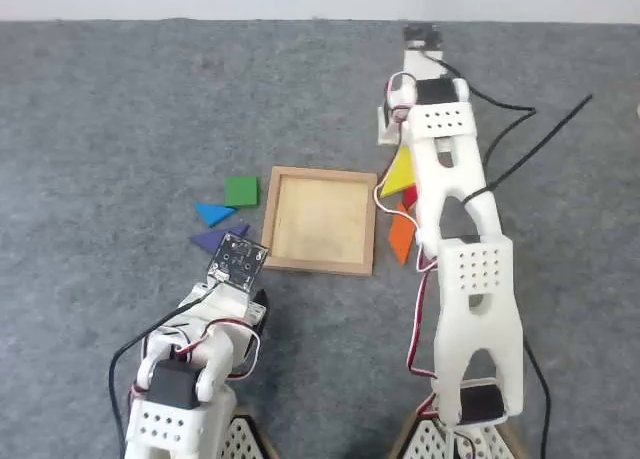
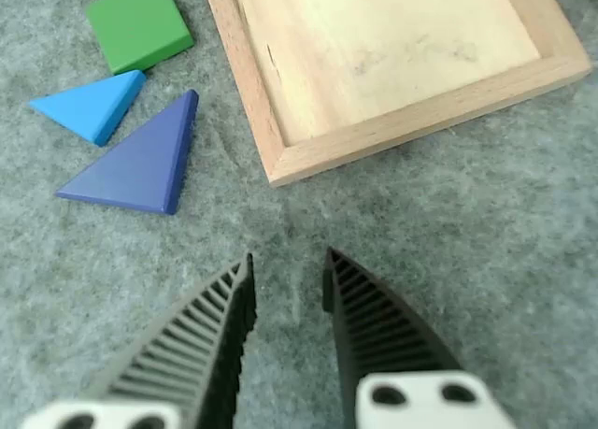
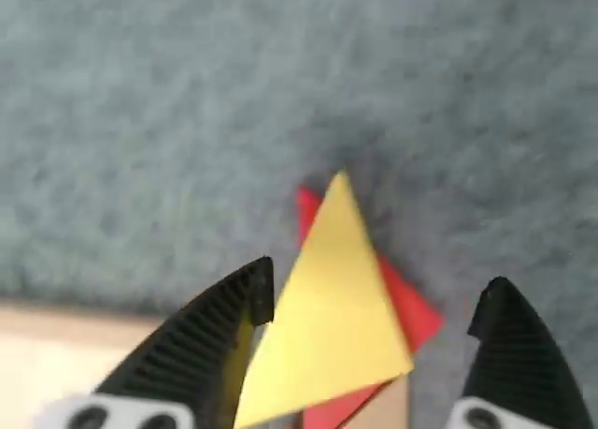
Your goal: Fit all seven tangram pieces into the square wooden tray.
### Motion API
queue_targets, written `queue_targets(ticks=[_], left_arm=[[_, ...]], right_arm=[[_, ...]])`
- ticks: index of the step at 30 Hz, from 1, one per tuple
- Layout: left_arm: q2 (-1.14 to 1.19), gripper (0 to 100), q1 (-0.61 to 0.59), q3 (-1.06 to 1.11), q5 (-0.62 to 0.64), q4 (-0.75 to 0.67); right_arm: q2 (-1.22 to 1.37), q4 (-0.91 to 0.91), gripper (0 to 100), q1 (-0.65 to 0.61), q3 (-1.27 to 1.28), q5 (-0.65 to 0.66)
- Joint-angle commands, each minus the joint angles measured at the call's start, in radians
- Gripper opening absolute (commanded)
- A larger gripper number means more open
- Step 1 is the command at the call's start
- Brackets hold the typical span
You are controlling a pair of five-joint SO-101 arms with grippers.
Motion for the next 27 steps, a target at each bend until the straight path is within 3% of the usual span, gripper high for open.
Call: queue_targets(ticks=[1, 15, 27], left_arm=[[-0.017, 12, -0.008, -0.012, 0.009, 0.003], [-0.017, 12, -0.008, -0.012, 0.009, 0.003], [-0.017, 12, -0.008, -0.012, 0.009, 0.003]], right_arm=[[0.056, -0.027, 33.2, 0.050, -0.209, -0.012], [0.268, 0.068, 33.2, 0.084, -0.404, -0.011], [0.262, 0.171, 33.2, -0.015, -0.405, -0.015]])
